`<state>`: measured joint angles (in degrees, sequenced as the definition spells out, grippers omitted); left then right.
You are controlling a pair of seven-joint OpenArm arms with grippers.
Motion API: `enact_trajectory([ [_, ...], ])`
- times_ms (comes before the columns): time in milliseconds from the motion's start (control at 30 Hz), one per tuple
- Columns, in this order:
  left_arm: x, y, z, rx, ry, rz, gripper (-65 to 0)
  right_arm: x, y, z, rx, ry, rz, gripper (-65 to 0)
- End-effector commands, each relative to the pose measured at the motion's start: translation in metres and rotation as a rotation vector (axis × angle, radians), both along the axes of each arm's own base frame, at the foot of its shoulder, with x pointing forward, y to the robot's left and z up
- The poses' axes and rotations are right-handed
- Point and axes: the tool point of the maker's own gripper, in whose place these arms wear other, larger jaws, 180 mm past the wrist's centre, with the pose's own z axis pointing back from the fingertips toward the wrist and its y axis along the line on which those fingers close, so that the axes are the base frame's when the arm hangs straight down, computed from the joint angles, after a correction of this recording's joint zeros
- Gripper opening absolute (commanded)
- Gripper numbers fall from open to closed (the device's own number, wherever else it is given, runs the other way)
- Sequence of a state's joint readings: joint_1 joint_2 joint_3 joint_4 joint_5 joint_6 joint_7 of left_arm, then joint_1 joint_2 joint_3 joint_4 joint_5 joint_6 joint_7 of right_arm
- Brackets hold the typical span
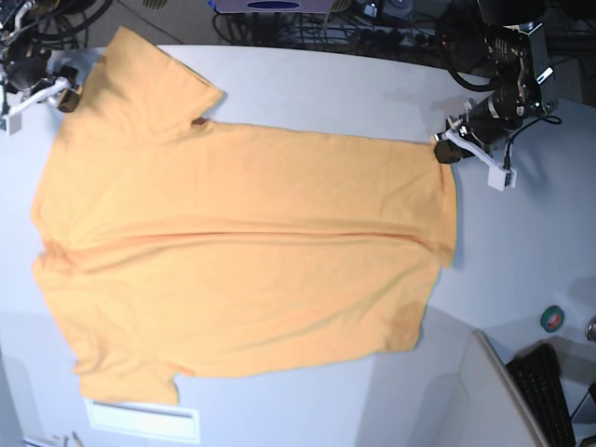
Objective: Layout the t-shirt on the table in an organized manner, then fold the t-shirt properly
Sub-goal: 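Grasp the shirt's shoulder edges with both grippers and lift slightly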
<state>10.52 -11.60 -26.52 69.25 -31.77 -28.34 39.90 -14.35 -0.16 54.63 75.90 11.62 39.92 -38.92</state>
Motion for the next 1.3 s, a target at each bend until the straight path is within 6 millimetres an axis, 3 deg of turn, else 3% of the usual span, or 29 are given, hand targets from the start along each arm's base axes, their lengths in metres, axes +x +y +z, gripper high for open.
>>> enact_trajectory([
  [0, -0.003, 0.006, 0.0, 0.024, 0.019, -0.006, -65.0, -0.006, -0.001, -0.002, -0.003, 0.033, 0.012, -30.0],
  [267, -0.003, 0.007, 0.0, 0.026, 0.02, -0.003, -65.0, -0.001, 0.009, -0.011, 0.041, 0.037, 0.003, -30.0],
  [367, -0.003, 0.007, 0.0, 0.026, 0.02, -0.003, -65.0, 0.004, 0.03, -0.015, 0.066, 0.041, 0.058, -30.2],
  [533, -0.003, 0.008, 0.0, 0.026, 0.019, -0.001, -65.0, 0.009, 0.043, -0.017, 0.089, 0.034, 0.065, -30.2],
  [767, -0.003, 0.008, 0.0, 0.026, 0.019, -0.001, -65.0, 0.005, 0.045, -0.019, 0.097, 0.042, 0.063, -30.6],
  [833, -0.003, 0.008, 0.0, 0.026, 0.019, -0.001, -65.0, 0.006, 0.045, -0.019, 0.097, 0.039, 0.062, -36.6],
  [1000, -0.003, 0.006, -0.001, 0.025, 0.02, -0.006, -65.0, -0.001, 0.042, -0.028, 0.115, 0.067, 0.057, -65.0],
  [1267, -0.003, 0.006, 0.007, 0.042, 0.003, -0.021, -65.0, -0.001, 0.025, -0.021, 0.073, 0.072, 0.068, -65.0],
])
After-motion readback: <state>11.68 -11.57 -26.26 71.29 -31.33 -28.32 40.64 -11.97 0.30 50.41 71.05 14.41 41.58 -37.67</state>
